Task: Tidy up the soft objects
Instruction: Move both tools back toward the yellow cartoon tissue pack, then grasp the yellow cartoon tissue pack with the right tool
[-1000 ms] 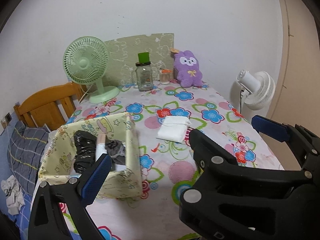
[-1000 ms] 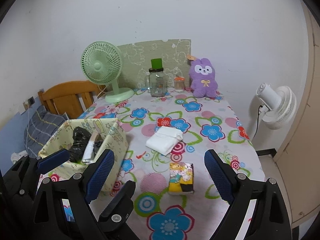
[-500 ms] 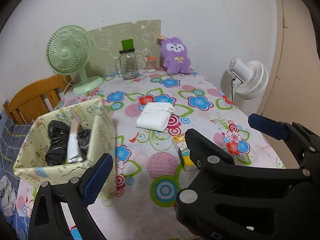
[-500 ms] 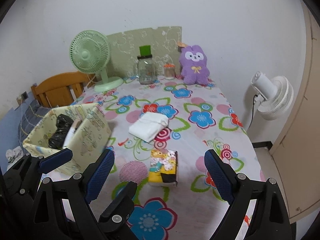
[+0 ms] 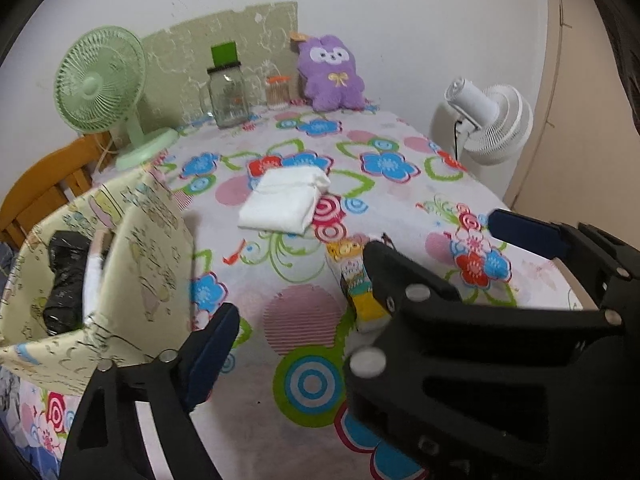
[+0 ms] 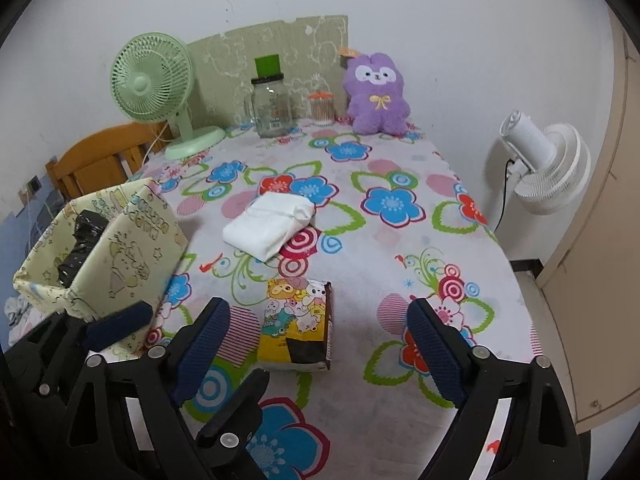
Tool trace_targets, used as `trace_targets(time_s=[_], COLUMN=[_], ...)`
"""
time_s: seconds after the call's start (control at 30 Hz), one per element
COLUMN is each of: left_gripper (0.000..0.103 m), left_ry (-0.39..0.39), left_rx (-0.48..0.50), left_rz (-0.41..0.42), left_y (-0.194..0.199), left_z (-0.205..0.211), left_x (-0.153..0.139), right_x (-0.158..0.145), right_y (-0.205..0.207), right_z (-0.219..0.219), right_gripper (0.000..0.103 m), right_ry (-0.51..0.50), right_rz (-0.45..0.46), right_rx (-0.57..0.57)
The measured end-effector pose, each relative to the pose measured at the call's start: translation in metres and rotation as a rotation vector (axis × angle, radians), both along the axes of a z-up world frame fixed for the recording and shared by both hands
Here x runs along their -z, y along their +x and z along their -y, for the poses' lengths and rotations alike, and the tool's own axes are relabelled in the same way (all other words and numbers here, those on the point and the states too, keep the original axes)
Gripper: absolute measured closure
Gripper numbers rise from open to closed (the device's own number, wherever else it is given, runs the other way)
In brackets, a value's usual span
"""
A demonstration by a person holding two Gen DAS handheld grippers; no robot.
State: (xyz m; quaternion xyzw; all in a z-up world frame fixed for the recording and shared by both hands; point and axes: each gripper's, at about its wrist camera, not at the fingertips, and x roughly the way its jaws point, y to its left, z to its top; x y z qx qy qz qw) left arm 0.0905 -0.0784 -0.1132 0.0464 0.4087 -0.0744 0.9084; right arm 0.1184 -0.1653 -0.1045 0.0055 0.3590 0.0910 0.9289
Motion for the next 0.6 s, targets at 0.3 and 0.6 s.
trace_targets(time_s=[0.3, 0.6], left_gripper=[0.021, 0.022], left_ry=[-0.006, 0.004], left_rx=[-0.012, -0.006], left_rz=[-0.067, -0.107], left_y=[0.011, 0.019], left_z=[-0.007, -0.007], left_x=[0.018, 0.029], right_x=[0.02, 0.04], right_y=[0.013, 0.027], right_z=[-0.008, -0.015], right_gripper=[0.018, 0.027], right_ry=[-0.007, -0.008], right_rz=[-0.056, -0.127], right_rx=[-0.029, -0.057])
